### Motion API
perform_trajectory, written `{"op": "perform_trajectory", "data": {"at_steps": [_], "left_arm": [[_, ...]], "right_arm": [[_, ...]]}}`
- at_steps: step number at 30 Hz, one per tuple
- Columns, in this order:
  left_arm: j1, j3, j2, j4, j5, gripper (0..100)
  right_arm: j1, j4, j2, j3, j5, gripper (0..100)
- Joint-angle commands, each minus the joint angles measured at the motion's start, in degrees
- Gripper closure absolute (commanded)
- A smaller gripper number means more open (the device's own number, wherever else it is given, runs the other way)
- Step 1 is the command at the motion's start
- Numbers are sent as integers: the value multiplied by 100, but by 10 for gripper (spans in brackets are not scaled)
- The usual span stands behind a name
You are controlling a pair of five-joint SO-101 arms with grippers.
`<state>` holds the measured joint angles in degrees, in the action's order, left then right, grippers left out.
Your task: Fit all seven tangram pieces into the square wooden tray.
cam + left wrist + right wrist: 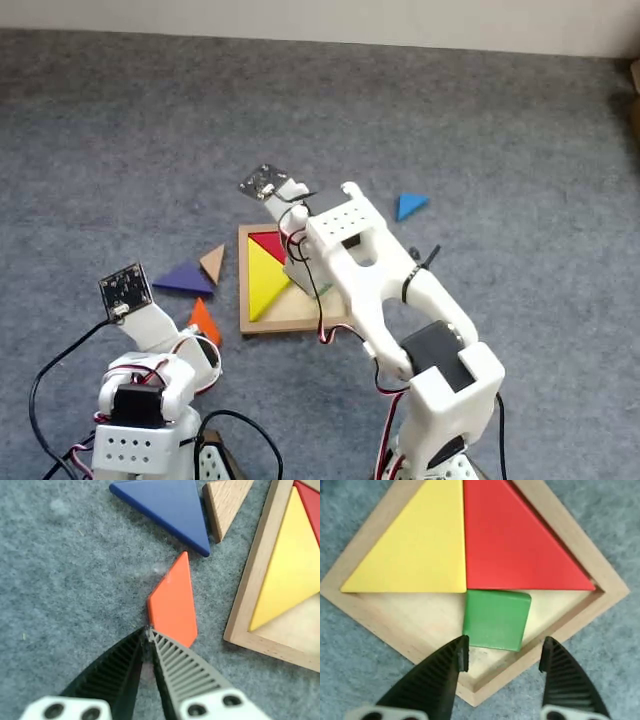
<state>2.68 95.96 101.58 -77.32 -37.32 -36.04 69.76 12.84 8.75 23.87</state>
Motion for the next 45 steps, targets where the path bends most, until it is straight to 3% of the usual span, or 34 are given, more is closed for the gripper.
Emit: {"op": "perform_trajectory", "data": {"at_steps": [1,8,20,29,33,40,45], "left_arm": [[-110,127,303,-202,9,994],[-110,127,303,-202,9,994],[-110,127,303,-202,9,994],[-110,127,303,-202,9,994],[-110,127,303,-202,9,994],[-110,127,303,-202,9,994],[-110,127,303,-202,9,994]], "right_arm": [[4,66,-127,-66,53,810],[163,-136,-92,-66,62,949],[136,-145,725,-66,62,957],[215,4,-620,-321,35,957],[646,198,-813,-365,-26,953],[1798,57,-787,-875,-1398,780],[2396,-462,-778,-1297,-1793,764]]}}
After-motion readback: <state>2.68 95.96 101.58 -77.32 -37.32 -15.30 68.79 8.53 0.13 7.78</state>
